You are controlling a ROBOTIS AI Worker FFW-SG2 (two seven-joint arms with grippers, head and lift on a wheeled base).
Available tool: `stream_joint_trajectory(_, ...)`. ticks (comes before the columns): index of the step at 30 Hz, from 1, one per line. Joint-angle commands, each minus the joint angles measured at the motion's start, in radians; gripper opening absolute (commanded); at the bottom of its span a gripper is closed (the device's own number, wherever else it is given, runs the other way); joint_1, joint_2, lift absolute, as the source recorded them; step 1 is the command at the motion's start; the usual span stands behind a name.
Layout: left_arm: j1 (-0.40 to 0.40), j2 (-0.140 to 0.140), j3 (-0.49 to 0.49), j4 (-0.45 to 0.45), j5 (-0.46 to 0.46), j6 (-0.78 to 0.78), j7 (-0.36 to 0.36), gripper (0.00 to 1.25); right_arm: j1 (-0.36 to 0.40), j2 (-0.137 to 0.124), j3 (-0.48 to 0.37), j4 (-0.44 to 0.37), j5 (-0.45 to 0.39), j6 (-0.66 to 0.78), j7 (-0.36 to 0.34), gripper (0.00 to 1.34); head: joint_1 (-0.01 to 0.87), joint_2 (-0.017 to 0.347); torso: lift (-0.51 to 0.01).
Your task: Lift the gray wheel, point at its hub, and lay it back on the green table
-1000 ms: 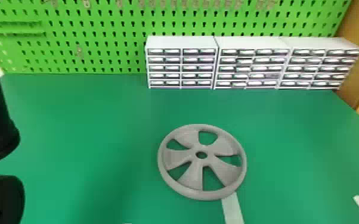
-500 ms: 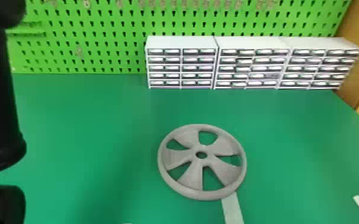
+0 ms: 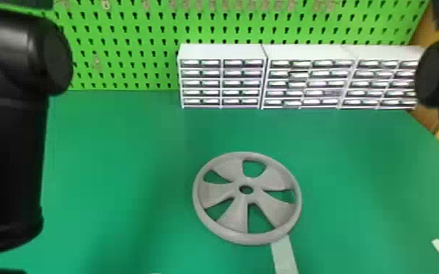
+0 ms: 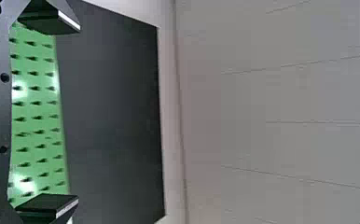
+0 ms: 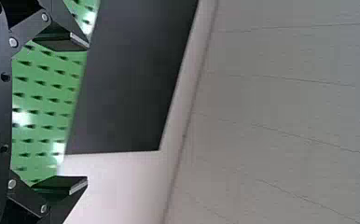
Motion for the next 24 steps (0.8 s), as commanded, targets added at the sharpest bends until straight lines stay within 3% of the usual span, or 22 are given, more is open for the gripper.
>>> stream_joint_trajectory(1, 0.06, -0.001, 0.016, 0.015, 0.005, 0.014, 0.009, 1.23, 0.061, 0.009, -0.006, 0.016, -0.009, 0.019, 0.0, 1.07, 0.692, 0.048, -0.093)
stream_joint_trajectory(24, 0.356, -0.029, 0.06, 0.076, 0.023, 0.093, 0.009, 1.2, 0.351, 0.038, -0.035, 0.054, -0.038, 0.083, 0.0, 1.06, 0.692, 0.048, -0.093)
